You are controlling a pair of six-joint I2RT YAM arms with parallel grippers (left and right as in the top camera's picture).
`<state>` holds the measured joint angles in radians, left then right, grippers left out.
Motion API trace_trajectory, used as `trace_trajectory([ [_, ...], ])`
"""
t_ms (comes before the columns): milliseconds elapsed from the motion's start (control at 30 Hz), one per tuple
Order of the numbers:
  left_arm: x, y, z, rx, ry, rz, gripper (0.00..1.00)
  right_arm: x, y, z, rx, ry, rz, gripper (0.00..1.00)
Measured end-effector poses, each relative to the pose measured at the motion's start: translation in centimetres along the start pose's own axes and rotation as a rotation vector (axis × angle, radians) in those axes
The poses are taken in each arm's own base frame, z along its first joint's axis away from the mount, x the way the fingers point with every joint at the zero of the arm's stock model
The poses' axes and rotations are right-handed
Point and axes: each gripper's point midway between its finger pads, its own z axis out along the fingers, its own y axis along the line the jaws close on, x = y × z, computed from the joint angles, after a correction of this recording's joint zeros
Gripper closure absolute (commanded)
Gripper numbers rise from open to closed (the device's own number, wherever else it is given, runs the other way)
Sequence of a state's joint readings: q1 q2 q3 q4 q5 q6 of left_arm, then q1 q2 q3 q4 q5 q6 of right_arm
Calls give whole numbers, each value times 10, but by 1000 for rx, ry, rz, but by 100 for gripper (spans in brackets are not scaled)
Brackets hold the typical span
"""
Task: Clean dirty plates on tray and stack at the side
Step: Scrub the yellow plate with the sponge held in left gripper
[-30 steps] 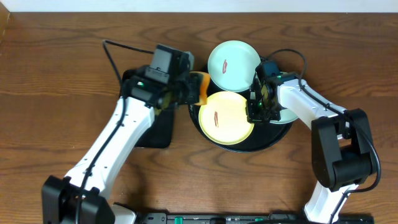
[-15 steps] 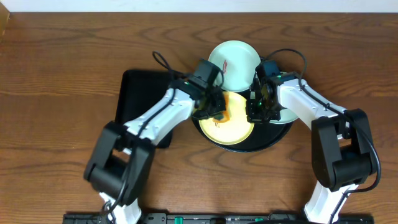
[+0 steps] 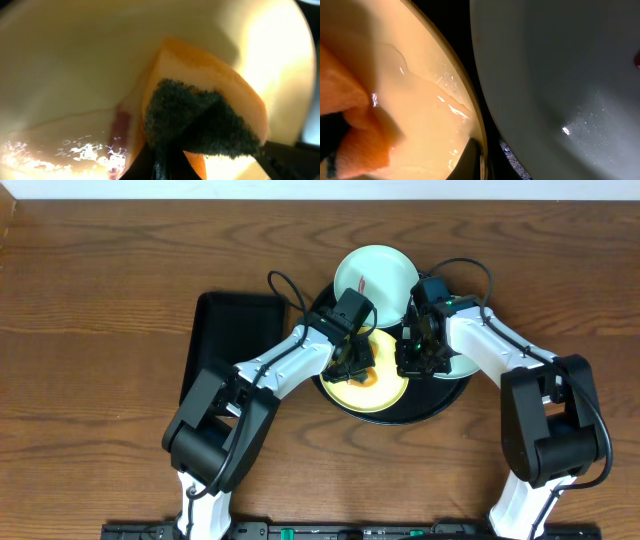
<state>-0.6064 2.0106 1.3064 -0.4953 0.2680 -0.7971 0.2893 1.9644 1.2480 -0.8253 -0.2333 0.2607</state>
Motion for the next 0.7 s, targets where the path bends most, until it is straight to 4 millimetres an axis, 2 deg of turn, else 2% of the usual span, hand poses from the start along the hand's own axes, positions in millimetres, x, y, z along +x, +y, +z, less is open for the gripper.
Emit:
trace_trajectory([
  [300,-11,34,-11,-202,-86,-11,93,0,0,0,1,0,0,99],
  [467,-10,56,-22,-326,-94,-30,93,0,0,0,0,0,0,99],
  [700,-14,58,-25,-362,-104,-28,92,1,4,1,-14,4,-5,99],
])
